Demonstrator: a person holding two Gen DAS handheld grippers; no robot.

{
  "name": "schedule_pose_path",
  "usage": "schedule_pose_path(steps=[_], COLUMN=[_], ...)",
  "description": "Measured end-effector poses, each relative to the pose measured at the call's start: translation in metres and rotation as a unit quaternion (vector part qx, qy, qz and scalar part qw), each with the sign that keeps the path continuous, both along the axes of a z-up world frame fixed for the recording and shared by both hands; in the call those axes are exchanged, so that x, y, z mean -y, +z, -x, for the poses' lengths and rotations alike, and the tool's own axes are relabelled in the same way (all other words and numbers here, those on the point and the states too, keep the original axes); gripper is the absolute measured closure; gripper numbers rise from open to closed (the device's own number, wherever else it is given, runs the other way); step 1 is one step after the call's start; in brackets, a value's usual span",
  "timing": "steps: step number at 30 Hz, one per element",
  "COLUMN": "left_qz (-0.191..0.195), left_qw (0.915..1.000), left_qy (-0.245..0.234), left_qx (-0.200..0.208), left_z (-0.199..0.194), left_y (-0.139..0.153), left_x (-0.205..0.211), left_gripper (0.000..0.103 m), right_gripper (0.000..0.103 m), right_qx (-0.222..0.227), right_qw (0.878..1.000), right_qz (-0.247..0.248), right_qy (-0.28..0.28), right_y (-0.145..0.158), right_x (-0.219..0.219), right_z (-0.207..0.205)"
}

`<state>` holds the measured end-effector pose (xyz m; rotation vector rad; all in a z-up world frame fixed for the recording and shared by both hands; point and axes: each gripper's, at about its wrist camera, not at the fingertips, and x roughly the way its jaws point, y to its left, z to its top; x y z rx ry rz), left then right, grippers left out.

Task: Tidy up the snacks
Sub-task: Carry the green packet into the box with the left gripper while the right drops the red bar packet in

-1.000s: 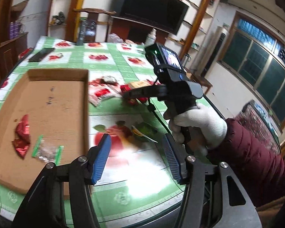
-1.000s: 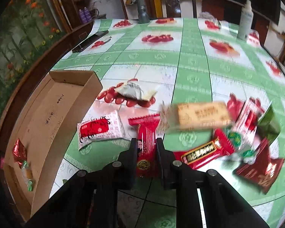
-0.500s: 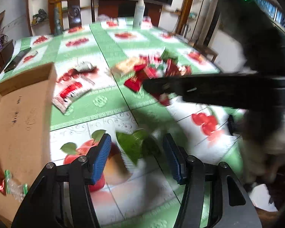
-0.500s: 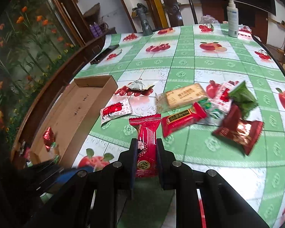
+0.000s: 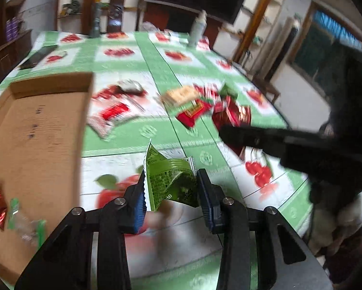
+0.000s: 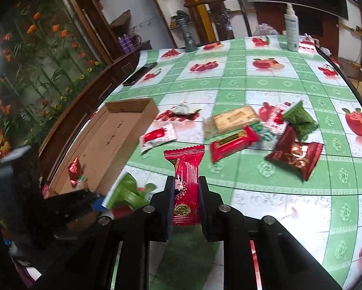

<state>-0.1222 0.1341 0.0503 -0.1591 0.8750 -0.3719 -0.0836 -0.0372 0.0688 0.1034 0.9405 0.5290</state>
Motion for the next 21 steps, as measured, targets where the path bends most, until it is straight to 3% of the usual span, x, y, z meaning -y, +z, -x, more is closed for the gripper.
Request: schedule_pose_path(steps=[4, 8, 12, 16, 21], left_qz=[0.033, 0.025, 0.008, -0.003, -0.007], left_qw=[0.9976, 0.9903, 0.9793, 0.9702, 0.9689], left_qy=[0.056, 0.131, 0.201, 0.242, 0.247], left_qx=[0.023, 0.038, 0.023, 0.006, -0.010], left_z=[0.013, 0.021, 0.017, 0.018, 0.015], left_y=[0.021, 0.029, 0.019, -0.001, -0.018], left_x=[-0.053, -0.114, -0.166, -0.198, -0.204], left_gripper=[0.068, 0.067, 0.067, 0.067, 0.067], right_gripper=[0.084, 0.085, 0.085, 0.085, 0.085], right_qx=[0.004, 0.000, -0.013, -0.025, -0.030], right_qw=[1.000, 0.998, 0.995, 0.990, 0.988], right_qz=[0.002, -0.003, -0.017, -0.019, 0.004], right_qy=[0.029, 0.066, 0.101, 0.135, 0.153], right_y=[0.007, 0.010, 0.008, 0.003, -0.013], right_x=[-0.027, -0.065, -0.110, -0.154, -0.198], right_z=[0.009, 0.012, 0.011, 0.010, 0.006])
